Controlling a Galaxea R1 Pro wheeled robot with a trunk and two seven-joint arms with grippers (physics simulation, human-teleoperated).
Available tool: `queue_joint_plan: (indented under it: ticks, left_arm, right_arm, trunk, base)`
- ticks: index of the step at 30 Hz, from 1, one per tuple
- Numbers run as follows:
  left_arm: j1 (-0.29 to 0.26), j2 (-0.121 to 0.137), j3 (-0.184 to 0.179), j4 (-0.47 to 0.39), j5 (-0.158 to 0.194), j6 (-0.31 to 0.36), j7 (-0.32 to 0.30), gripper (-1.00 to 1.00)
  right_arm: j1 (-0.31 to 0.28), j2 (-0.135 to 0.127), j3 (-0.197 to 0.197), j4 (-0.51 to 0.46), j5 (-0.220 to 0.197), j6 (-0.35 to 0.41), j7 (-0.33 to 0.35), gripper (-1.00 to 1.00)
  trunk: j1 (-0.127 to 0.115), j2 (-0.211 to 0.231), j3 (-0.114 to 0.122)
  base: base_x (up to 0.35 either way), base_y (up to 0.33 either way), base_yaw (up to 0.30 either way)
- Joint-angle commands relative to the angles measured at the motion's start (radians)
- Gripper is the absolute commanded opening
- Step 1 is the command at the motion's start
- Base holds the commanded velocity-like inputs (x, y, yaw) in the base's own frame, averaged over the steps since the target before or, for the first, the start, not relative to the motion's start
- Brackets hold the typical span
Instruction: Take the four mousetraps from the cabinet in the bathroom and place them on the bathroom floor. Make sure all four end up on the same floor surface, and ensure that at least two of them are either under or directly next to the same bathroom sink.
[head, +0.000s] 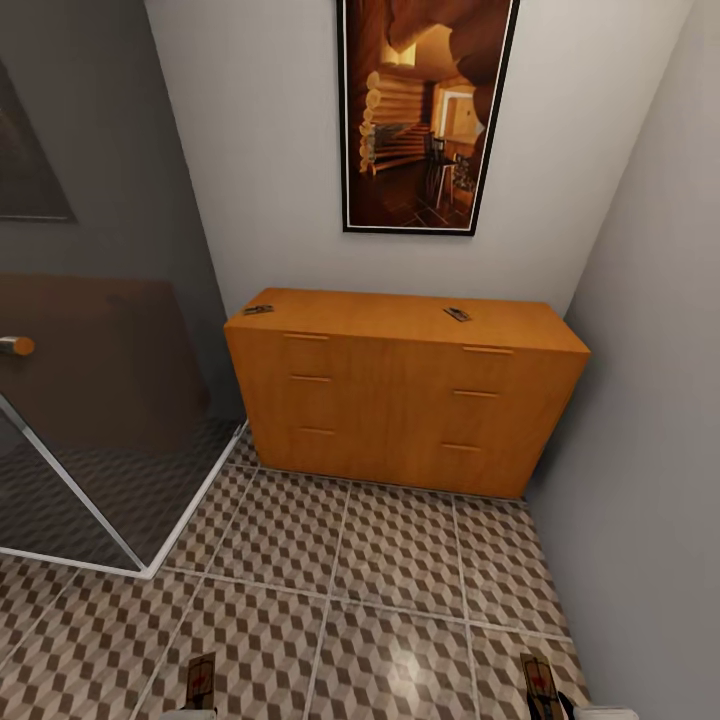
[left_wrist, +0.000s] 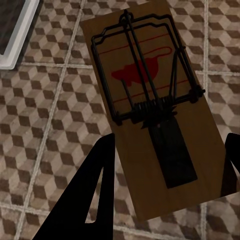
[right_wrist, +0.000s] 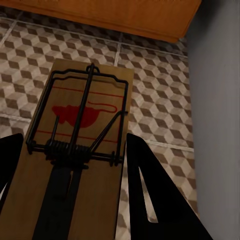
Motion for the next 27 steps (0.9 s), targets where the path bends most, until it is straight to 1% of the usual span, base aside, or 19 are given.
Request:
queue_joint_plan:
  ticks: [1,12,14,18,27]
  left_arm:
    - [-0.001,-0.001,-0.009,0.003,0.000,-0.005,0.008,-1.00]
    - [-0.001,-0.001,-0.008,0.002,0.000,-0.006,0.008,-1.00]
    - [-0.001,-0.001,-0.008,0.002,0.000,-0.006,0.008,-1.00]
    - [-0.001,-0.001,-0.008,0.002,0.000,-0.006,0.008,-1.00]
    - [-0.001,-0.004,-0.008,0.002,0.000,-0.006,0.008,-1.00]
  right_arm:
    - [-0.001,0.001,-0.007,0.000,0.000,-0.004,0.013,-1.00]
    - [-0.001,0.004,-0.006,0.000,0.000,-0.002,0.010,-1.00]
    - [-0.001,0.004,-0.006,0.000,0.000,-0.002,-0.003,-1.00]
    - [-0.001,0.004,-0.005,0.000,-0.001,-0.002,-0.036,-1.00]
    - [-0.001,0.004,-0.004,0.000,-0.001,-0.002,-0.045,-1.00]
  trunk:
    - [0.000,0.000,-0.001]
    - [0.000,0.000,-0.001]
    - [0.000,0.000,-0.001]
    - [0.000,0.000,-0.001]
    - [0.000,0.000,-0.001]
  base:
    - [0.000,0.000,0.000]
    - [0.000,0.000,0.000]
    - [0.000,0.000,0.078]
    - [0.000,0.000,0.230]
    - [0.000,0.000,0.282]
